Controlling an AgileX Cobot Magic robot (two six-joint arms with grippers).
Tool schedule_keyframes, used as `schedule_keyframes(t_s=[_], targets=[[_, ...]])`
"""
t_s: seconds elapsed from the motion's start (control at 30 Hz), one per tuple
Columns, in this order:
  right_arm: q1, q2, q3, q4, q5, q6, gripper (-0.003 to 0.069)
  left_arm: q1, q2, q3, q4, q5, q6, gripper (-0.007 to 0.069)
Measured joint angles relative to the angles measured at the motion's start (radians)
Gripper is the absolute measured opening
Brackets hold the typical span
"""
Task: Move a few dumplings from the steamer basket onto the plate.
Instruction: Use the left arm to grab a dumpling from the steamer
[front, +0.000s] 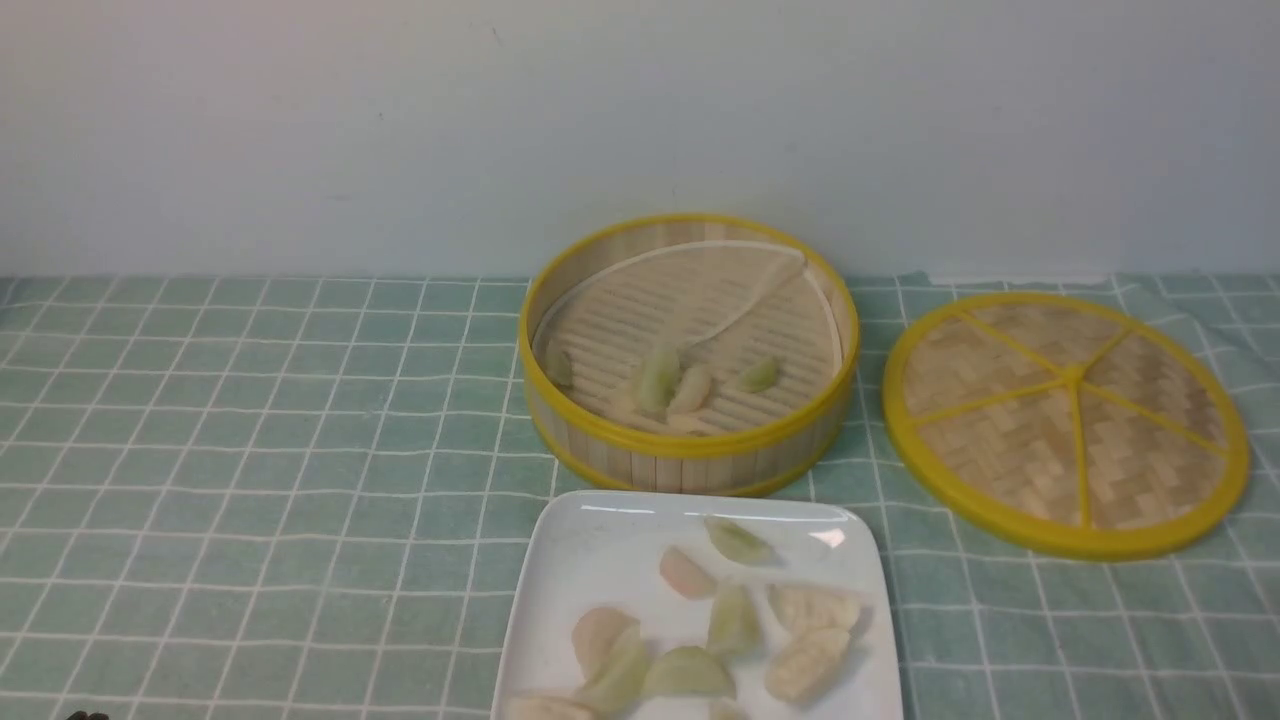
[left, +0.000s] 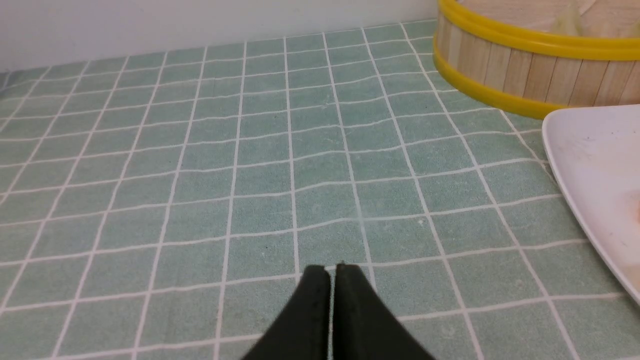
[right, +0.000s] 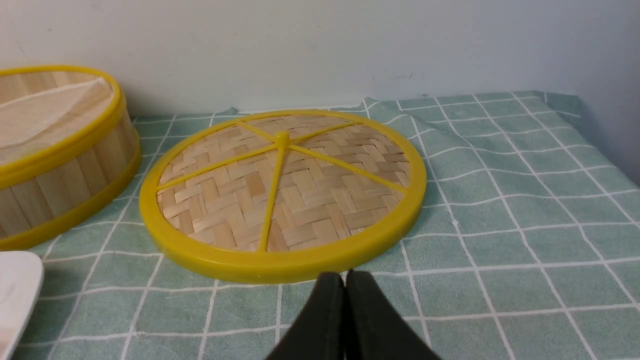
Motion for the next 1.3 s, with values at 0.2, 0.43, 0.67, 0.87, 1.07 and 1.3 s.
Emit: schedule_keyframes(t_s=[0.2, 0.43, 0.67, 0.87, 1.07, 1.3], targets=[[0.000, 0.000, 0.000, 0.000, 0.000, 0.000, -0.0015, 0.000, 0.000, 0.001, -0.005, -0.026, -0.005, -0.0006], [0.000, 0.000, 0.000, 0.001, 0.000, 0.000, -0.0015, 0.000, 0.000, 0.001, -0.248, -0.327, -0.136, -0.0006], [0.000, 0.000, 0.009, 0.275, -0.220, 0.158, -0.0015, 0.000, 0.000, -0.056, -0.387, -0.630, -0.235, -0.0006], [0.000, 0.000, 0.009, 0.523, -0.385, 0.272, -0.0015, 0.000, 0.149, -0.475, -0.275, -0.335, -0.237, -0.0006], [0.000, 0.000, 0.009, 0.551, -0.408, 0.283, -0.0015, 0.000, 0.610, -1.010, -0.245, 0.320, -0.114, -0.0006], [0.011, 0.000, -0.039, 0.546, -0.266, 0.277, -0.0015, 0.000, 1.085, -1.287, -0.262, 0.814, 0.048, -0.0006]])
